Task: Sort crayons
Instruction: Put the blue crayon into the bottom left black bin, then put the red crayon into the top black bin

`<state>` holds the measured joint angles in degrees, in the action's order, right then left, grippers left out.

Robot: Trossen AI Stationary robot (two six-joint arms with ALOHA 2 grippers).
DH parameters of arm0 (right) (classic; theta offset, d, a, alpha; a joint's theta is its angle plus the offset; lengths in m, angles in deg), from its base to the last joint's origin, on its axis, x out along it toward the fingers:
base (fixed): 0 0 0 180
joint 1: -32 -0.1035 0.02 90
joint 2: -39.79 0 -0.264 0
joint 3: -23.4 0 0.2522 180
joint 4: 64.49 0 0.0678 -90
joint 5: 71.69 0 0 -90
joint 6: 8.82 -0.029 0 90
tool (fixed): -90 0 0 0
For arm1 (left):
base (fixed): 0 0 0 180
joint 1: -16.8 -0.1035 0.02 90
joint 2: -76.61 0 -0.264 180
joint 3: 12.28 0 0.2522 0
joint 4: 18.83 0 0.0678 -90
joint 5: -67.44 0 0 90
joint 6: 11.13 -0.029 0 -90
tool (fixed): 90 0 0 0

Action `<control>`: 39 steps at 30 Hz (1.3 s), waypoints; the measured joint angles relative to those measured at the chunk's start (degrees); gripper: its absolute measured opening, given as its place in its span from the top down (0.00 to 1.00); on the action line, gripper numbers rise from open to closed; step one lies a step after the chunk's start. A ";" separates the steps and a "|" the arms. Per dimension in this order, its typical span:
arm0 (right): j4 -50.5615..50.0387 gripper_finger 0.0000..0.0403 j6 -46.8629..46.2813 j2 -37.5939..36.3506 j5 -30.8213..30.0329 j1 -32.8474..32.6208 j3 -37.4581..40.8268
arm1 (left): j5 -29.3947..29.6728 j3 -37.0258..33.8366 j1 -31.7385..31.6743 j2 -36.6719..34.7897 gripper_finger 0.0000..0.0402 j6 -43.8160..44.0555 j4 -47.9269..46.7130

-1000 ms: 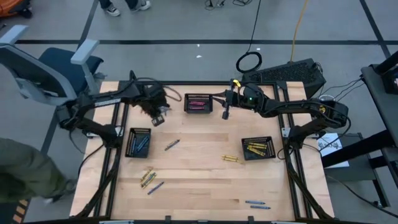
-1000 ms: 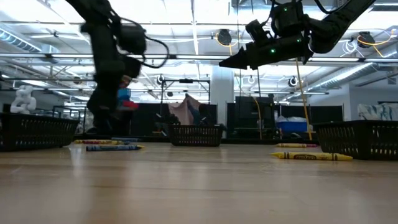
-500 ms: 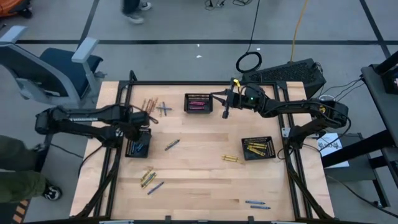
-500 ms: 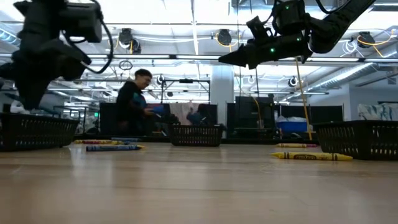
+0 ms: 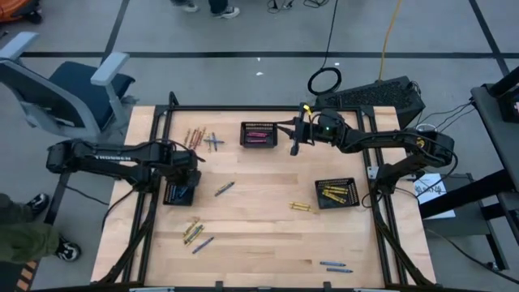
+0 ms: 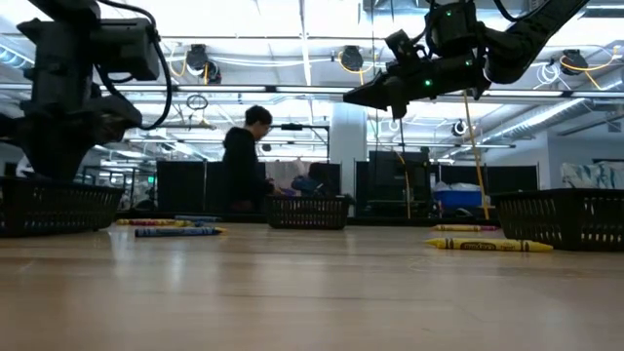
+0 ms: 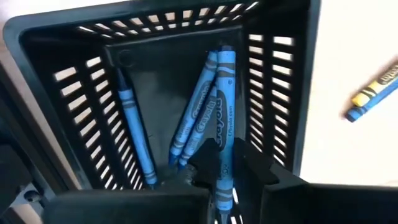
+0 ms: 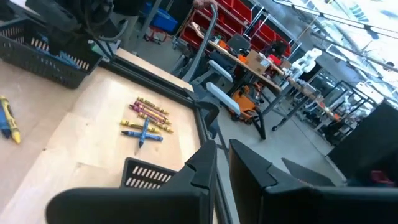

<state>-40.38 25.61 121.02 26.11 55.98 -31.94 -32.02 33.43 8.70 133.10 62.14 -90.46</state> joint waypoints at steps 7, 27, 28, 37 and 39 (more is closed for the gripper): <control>-1.64 0.93 -6.73 0.00 0.01 0.00 0.00 | -0.59 0.00 -0.04 2.19 0.79 -0.26 -0.04; 2.83 0.93 -12.09 0.00 -0.01 -0.07 0.00 | 31.37 11.43 -0.92 2.27 0.67 -32.36 22.22; 2.91 0.93 -12.55 0.00 0.00 -0.07 0.00 | 32.10 10.55 -1.75 2.73 0.67 -34.85 26.75; 4.37 0.93 -14.27 0.66 -0.10 0.00 0.00 | 33.77 3.15 -14.02 12.77 0.66 -50.56 64.46; 4.42 0.93 -14.29 0.66 -0.11 0.00 0.00 | 32.94 3.12 -17.47 15.99 0.66 -51.21 69.30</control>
<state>-35.96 11.32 121.68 26.00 55.98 -31.94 0.92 36.55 -8.77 149.09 10.93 -21.16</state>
